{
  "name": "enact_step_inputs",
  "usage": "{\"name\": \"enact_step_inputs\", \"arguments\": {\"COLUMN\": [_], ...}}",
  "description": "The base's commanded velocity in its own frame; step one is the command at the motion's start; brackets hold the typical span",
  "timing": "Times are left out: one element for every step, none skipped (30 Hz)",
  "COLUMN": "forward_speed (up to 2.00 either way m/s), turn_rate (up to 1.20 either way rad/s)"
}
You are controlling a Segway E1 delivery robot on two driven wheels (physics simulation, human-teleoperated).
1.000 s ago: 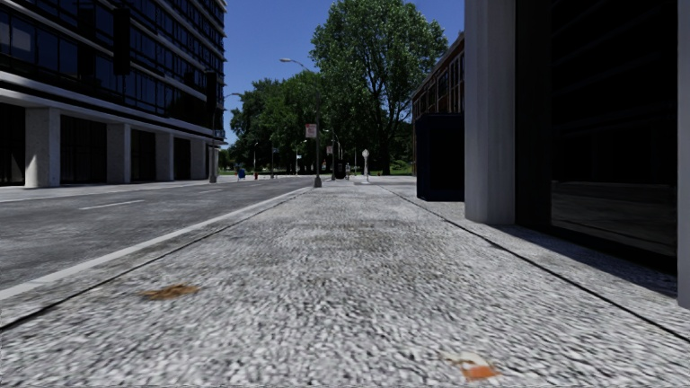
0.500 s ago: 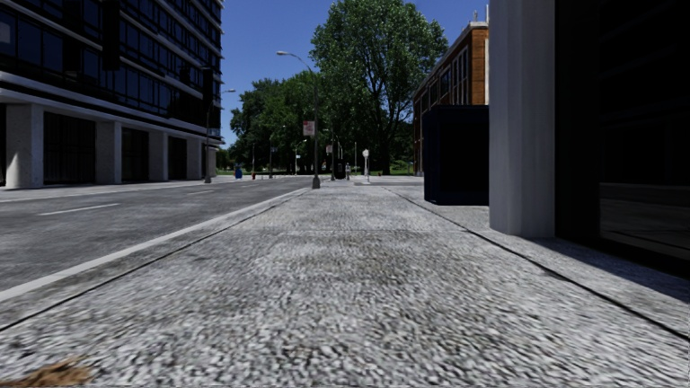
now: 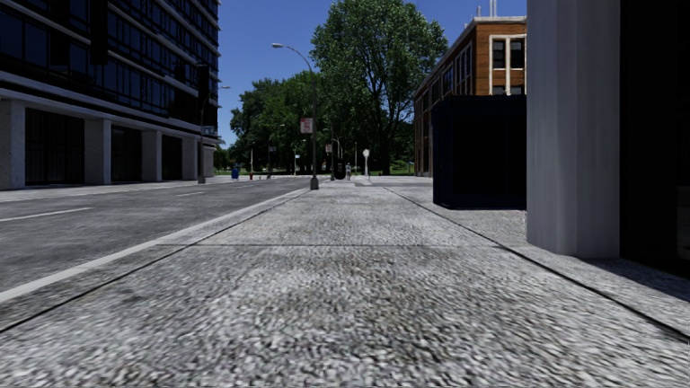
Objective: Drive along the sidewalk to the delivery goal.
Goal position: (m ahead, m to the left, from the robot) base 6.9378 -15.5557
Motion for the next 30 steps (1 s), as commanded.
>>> {"name": "enact_step_inputs", "arguments": {"forward_speed": [2.0, 2.0, 2.0, 2.0, 2.0, 2.0, 2.0, 2.0, 2.0, 2.0, 2.0, 2.0, 2.0, 2.0, 2.0, 2.0, 2.0, 2.0, 2.0, 2.0, 2.0, 2.0, 2.0, 2.0, 2.0, 2.0, 2.0, 2.0, 2.0, 2.0], "turn_rate": [0.0, 0.0, 0.0, 0.0, 0.0, 0.0, 0.0, 0.0, 0.0, 0.0, 0.0, 0.0, 0.0, 0.0, 0.0, 0.0, 0.0, 0.0, 0.0, 0.0, 0.0, -0.02, -0.02, -0.09, -0.11, -0.16, -0.23, -0.23, -0.29, -0.32]}}
